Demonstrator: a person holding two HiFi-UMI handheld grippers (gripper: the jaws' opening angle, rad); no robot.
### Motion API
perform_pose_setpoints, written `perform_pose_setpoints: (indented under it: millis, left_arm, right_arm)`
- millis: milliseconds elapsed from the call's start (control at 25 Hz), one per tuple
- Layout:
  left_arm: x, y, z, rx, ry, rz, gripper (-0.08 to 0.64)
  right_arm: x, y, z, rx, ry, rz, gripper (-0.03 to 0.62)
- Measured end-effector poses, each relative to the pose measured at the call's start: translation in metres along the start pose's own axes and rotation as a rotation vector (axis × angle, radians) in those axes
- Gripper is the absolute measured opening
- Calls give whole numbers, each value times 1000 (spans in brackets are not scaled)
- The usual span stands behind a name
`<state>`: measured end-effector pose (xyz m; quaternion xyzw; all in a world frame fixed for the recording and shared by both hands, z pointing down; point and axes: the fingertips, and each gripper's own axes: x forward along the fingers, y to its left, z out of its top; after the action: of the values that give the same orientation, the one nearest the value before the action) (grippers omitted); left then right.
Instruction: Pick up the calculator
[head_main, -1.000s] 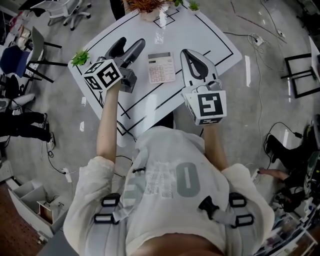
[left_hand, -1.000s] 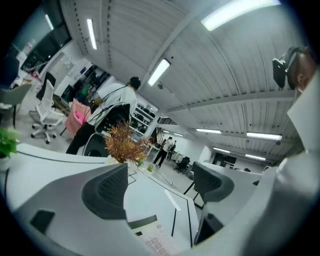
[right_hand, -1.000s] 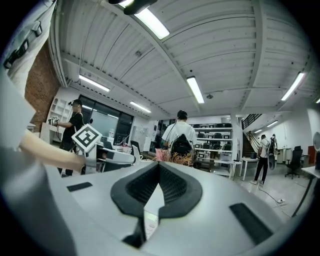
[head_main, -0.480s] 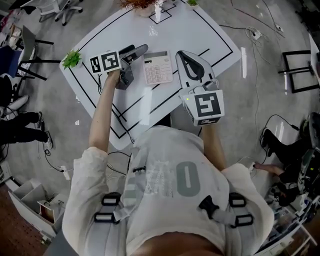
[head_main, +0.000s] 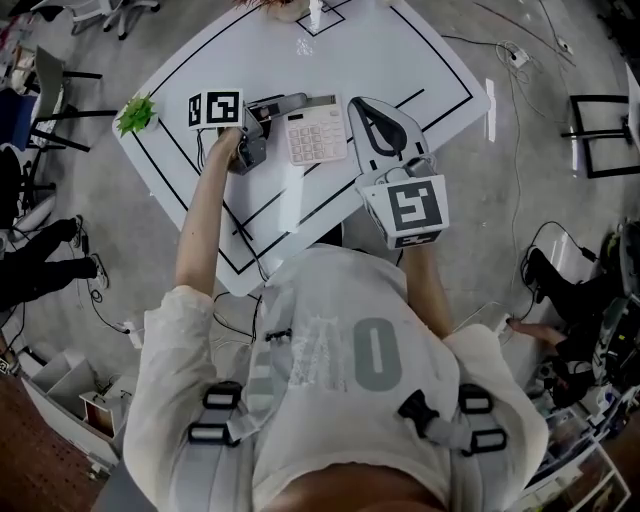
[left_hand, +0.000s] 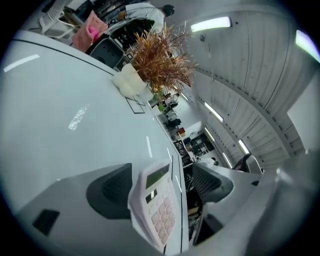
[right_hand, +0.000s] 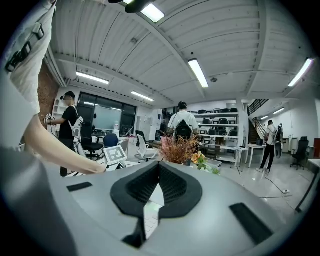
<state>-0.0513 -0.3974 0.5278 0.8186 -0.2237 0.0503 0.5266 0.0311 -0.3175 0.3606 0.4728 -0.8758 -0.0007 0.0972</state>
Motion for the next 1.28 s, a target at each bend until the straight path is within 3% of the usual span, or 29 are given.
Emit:
perform_pose_setpoints:
  millis: [120, 400, 680, 840, 1280]
  left_arm:
    - [6, -1, -10, 10, 59, -12, 371]
    - [14, 3, -13, 38, 110, 10, 314]
    - [26, 11, -23, 210, 219, 133, 135]
    - [33, 10, -25, 265, 244, 137, 130]
    - [40, -10, -22, 176, 154, 8, 64]
  right_arm:
    - [1, 1, -2, 6, 2, 0, 6]
    - [1, 1, -7, 9, 13, 5, 6]
    - [0, 3, -7, 2, 15, 11, 6]
    - [-1, 2, -10, 0, 19, 12, 5]
    - [-4, -2, -10, 2, 22, -4, 6]
